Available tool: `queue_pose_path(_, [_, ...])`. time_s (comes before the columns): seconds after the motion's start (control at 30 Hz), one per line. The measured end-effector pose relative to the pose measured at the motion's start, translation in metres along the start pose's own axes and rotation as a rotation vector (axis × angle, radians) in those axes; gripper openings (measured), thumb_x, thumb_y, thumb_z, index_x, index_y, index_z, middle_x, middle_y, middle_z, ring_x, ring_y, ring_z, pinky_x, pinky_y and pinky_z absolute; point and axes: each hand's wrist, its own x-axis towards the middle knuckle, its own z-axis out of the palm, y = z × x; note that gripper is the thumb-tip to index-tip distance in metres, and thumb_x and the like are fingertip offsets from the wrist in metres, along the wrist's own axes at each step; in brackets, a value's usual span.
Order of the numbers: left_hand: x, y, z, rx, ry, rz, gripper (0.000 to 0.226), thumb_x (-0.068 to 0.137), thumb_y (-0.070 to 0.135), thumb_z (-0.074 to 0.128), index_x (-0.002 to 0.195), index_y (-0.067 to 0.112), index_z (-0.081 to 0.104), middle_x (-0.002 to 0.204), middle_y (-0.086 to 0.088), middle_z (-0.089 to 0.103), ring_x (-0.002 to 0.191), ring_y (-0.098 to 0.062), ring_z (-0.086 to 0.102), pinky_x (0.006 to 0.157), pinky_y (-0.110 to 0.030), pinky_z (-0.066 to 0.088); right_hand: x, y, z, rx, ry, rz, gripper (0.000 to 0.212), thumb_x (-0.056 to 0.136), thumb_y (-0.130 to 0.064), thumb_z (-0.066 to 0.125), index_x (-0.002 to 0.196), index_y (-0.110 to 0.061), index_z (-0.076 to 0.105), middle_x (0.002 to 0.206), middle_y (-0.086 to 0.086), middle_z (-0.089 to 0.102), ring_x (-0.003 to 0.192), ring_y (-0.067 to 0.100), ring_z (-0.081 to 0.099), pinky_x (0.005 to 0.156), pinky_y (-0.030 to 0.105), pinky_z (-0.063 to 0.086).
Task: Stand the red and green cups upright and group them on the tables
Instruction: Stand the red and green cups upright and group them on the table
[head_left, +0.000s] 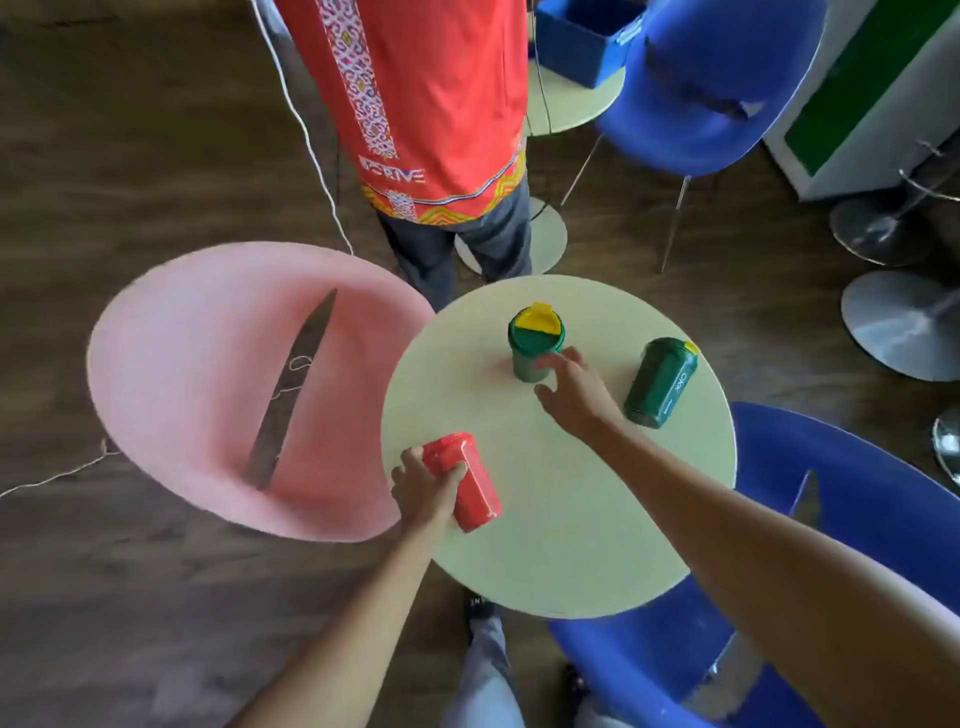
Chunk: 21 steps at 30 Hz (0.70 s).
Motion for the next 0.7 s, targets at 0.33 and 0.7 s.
queue_pose_path(0.33, [0.024,-0.004,0.029,-0.115,-0.059,-0.24,0.089,0.073,0.045,0.082,0.135,-0.002,0.04,0.131,-0.021,0.06,0.116,-0.036,0.062,0.091,-0.037,0.048,0.078,0.017,0.007,-0.261,0.005,-0.087,0.064,0.076,-0.02,0.073,0.134,-0.015,0.046,0.158,0.014,0.017,0.14,0.041,0.02,0.11,0.051,0.035])
queue_pose_path(0.7, [0.019,-0.001,0.039,-0.193,-0.078,-0.206,0.064,0.067,0.03,0.086,0.12,0.013,0.053,0.114,-0.006,0.069,0.093,-0.024,0.063,0.08,-0.03,0.047,0.078,0.034,0.017,-0.155,-0.015,-0.096,0.053,0.082,-0.009,0.064,0.13,-0.021,0.046,0.16,0.002,0.012,0.138,0.037,0.027,0.101,0.044,0.046])
